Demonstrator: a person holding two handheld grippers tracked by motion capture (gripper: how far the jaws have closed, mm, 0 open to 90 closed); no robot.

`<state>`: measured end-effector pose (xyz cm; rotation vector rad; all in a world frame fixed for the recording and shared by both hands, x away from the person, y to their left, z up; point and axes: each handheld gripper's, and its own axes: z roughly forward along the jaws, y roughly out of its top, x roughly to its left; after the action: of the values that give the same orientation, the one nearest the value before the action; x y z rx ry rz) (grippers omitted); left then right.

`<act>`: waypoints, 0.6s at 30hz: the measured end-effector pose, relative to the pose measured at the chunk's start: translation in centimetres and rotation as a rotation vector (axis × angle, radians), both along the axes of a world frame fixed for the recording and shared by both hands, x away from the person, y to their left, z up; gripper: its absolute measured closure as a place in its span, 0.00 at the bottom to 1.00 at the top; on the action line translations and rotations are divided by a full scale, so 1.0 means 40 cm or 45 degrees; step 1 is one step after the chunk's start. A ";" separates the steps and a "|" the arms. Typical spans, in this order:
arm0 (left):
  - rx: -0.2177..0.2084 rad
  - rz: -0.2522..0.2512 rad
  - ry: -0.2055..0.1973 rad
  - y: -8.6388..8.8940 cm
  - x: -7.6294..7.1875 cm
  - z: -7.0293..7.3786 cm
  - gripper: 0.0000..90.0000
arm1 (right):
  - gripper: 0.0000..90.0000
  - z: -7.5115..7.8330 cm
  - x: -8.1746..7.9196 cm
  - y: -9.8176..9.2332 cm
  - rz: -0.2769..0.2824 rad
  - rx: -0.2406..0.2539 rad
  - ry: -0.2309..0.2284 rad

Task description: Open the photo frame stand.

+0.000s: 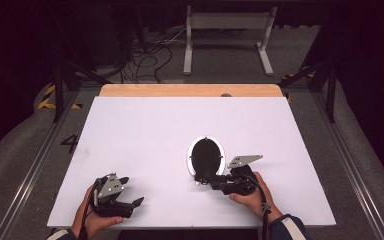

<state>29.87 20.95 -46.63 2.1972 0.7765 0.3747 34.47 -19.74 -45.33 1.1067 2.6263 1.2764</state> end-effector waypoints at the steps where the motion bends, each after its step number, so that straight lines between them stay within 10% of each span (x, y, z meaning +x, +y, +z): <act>1: 0.003 -0.002 0.001 -0.001 0.001 -0.001 0.19 | 0.71 -0.003 0.004 -0.002 0.002 0.012 0.015; 12: 0.041 0.009 0.021 -0.013 0.007 -0.007 0.20 | 0.60 -0.022 0.039 -0.033 -0.046 0.284 0.245; 18: 0.055 0.007 0.026 -0.016 0.006 -0.007 0.20 | 0.58 -0.021 0.041 -0.033 -0.017 0.277 0.243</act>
<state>30.12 20.31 -46.93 2.2427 0.7921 0.3755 36.12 -21.06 -46.18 1.3367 2.6535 1.5577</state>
